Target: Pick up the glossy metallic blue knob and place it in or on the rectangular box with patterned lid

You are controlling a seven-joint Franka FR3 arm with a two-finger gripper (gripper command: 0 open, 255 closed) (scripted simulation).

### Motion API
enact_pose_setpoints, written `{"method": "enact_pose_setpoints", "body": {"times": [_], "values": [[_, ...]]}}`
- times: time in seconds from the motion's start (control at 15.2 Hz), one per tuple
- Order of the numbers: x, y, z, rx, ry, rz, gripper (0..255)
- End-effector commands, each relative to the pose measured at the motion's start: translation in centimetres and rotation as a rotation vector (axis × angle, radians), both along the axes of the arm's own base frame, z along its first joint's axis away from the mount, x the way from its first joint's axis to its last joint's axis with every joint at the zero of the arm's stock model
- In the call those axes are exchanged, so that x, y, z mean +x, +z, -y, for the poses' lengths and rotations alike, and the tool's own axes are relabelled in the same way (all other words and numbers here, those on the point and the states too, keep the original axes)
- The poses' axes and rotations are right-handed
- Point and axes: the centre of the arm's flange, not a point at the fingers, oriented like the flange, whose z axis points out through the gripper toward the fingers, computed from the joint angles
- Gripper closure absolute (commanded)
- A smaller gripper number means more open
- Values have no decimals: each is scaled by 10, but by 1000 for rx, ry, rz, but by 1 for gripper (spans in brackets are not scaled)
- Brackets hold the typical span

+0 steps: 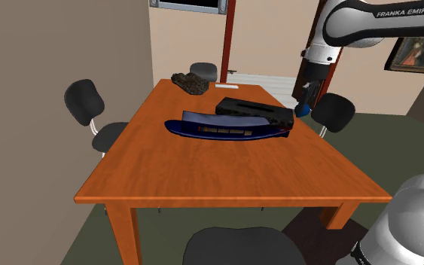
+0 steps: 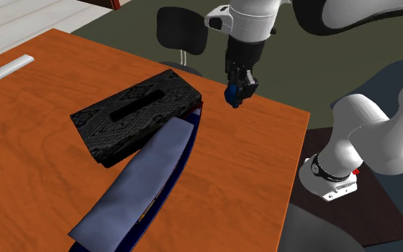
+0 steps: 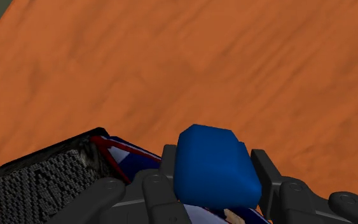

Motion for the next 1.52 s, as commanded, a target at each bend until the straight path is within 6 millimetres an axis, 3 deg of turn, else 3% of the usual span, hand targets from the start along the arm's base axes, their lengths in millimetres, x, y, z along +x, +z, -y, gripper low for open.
{"method": "enact_pose_setpoints", "body": {"times": [0.0, 1.39, 1.45], "values": [[24, 1, 9, -1, 0, -1, 255], [288, 9, 114, -1, 0, -1, 255], [288, 4, 114, -1, 0, -1, 255]]}}
